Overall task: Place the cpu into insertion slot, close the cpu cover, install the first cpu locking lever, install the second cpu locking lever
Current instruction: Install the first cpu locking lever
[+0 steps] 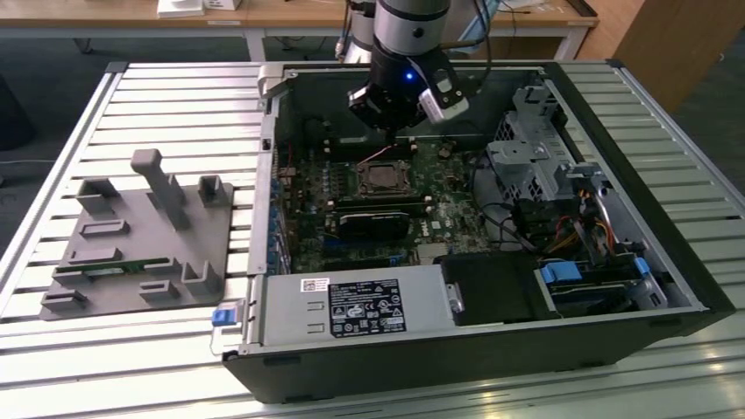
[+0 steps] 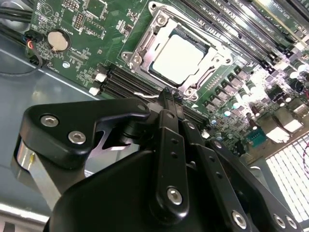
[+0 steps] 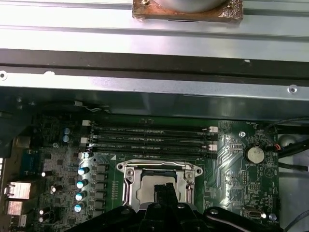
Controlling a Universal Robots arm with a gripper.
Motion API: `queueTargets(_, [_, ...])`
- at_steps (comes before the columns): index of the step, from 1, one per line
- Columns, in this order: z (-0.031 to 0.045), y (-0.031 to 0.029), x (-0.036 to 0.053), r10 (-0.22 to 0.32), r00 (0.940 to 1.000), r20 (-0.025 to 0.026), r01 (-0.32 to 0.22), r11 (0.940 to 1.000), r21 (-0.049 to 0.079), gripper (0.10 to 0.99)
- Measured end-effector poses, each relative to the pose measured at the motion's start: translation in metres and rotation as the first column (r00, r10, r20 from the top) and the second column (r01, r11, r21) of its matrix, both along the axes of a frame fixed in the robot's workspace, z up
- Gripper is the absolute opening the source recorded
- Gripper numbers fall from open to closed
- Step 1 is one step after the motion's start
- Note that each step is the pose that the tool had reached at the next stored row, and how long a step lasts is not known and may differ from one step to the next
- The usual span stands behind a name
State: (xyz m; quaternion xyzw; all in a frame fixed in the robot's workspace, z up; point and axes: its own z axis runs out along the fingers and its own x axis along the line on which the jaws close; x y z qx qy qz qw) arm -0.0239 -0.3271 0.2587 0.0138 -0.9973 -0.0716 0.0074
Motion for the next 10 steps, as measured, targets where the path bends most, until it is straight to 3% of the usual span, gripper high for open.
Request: queueTargets(10, [-0.0092,0.0077,0.0,0.0,1.0,0.0001,0.0,1.0,-0.001,0.106])
